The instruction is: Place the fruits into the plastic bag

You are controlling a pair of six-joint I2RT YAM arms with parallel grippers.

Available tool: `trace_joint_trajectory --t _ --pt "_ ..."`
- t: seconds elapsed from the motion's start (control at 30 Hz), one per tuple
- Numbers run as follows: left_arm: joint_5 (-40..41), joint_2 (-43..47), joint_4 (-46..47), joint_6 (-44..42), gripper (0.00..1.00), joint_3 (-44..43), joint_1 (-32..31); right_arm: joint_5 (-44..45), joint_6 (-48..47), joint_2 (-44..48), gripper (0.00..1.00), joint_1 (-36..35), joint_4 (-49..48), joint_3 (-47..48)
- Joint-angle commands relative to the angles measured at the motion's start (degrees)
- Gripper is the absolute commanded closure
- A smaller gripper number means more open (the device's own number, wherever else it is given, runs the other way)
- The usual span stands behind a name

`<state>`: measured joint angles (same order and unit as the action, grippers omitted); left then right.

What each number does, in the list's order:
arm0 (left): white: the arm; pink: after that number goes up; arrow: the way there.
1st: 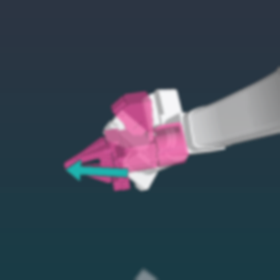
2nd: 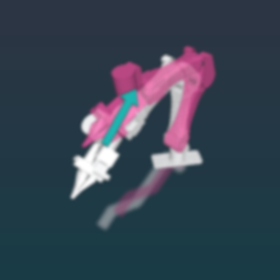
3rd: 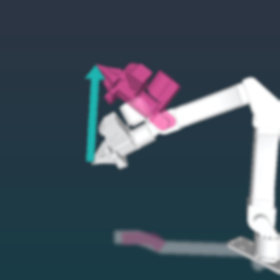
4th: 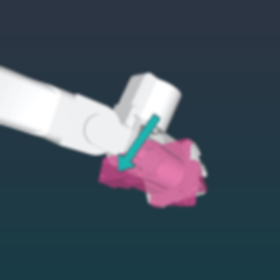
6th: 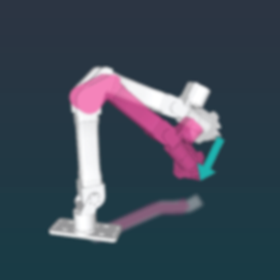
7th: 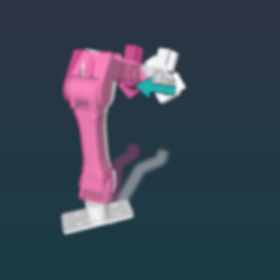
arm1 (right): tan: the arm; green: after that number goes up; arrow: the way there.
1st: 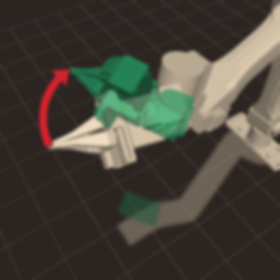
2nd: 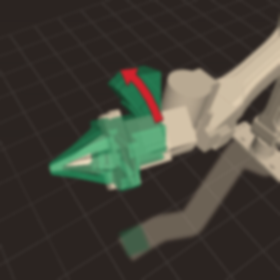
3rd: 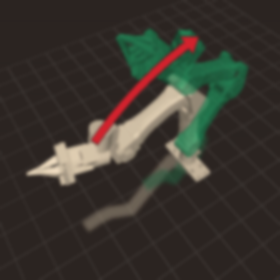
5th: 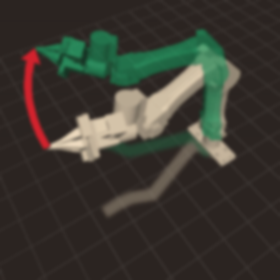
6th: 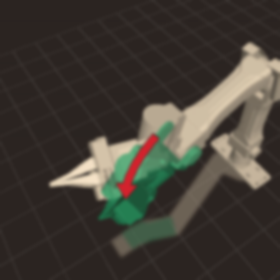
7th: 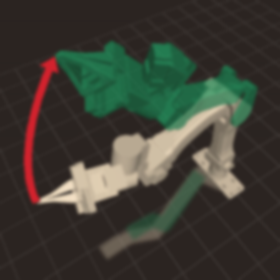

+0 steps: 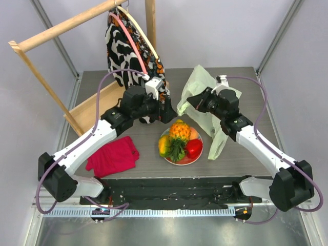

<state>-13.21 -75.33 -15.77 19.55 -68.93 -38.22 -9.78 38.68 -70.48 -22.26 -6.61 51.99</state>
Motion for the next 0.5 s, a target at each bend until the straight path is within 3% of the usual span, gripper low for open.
trace_joint_trajectory --t 0.0,0.3,0.4,0.47 --pt "0.12 -3.50 6.01 3.37 0.01 -3.14 -1.60 -2.08 2.89 3.85 0.99 -0.94 -1.56 -1.27" --pt "-0.41 -8.25 13.92 11.21 0.06 -0.43 -1.77 -4.54 3.60 6.49 0.99 -1.82 -1.30 -4.35" --pt "-1.20 -9.48 17.16 13.49 0.16 0.98 -1.86 -5.16 3.34 6.76 0.99 -1.82 -0.86 -5.31" --pt "-1.99 -10.36 19.10 14.89 0.32 1.42 -1.86 -5.60 3.07 7.28 0.99 -1.82 -0.60 -5.58"
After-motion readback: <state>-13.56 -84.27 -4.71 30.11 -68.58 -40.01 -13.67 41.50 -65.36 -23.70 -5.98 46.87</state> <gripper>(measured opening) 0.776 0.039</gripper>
